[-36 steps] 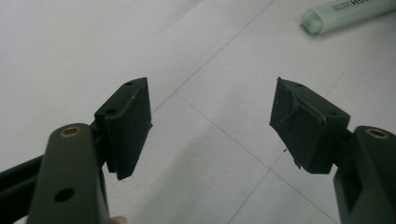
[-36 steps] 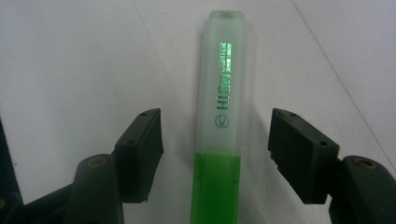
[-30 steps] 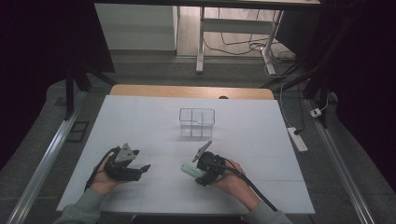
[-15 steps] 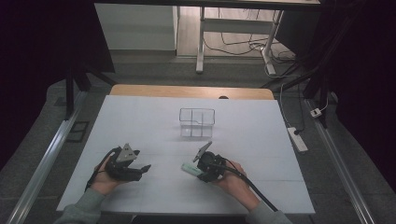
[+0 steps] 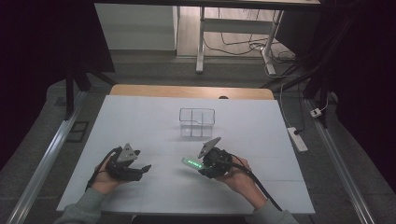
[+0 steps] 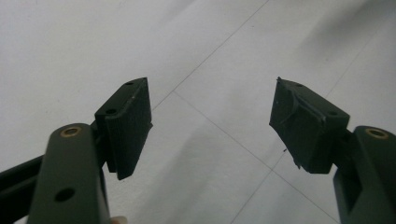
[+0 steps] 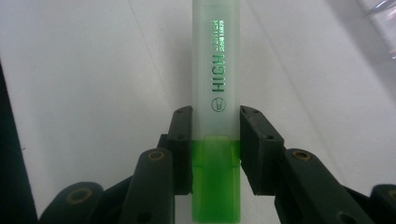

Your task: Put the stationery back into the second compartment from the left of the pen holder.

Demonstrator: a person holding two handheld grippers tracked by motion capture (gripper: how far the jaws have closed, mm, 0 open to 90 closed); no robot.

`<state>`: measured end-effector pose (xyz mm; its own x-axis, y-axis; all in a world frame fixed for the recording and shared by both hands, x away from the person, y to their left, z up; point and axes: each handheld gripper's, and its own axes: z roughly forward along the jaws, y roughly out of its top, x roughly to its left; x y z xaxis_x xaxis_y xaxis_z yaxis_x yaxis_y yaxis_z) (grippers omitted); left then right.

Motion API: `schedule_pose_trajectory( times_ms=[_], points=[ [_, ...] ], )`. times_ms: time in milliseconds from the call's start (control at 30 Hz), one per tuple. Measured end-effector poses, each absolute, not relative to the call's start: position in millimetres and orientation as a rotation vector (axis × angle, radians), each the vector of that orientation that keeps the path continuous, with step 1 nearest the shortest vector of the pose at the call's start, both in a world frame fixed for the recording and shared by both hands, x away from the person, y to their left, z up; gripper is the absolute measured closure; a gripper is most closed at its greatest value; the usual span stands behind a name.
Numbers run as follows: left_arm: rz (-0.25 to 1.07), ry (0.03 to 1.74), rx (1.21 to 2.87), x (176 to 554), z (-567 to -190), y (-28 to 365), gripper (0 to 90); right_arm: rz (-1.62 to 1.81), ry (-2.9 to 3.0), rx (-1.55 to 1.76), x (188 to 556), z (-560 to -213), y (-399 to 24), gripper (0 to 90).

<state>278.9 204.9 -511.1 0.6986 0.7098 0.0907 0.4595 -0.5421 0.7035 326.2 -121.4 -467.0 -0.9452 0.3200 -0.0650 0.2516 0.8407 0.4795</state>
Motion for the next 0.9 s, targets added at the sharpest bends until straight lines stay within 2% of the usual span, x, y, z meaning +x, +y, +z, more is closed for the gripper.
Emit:
schedule_pose_trajectory(
  times_ms=[267, 900],
  points=[
    [0.486, 0.87, 2.247, 278, -510, 201, 28.9, 0.789, 2.851, 0.433, 327, -453, -132, 66.2],
    [0.447, 0.735, 2.289, 273, -495, 174, 26.5, 0.743, 2.959, 0.216, 322, -476, -108, 66.1]
  ],
)
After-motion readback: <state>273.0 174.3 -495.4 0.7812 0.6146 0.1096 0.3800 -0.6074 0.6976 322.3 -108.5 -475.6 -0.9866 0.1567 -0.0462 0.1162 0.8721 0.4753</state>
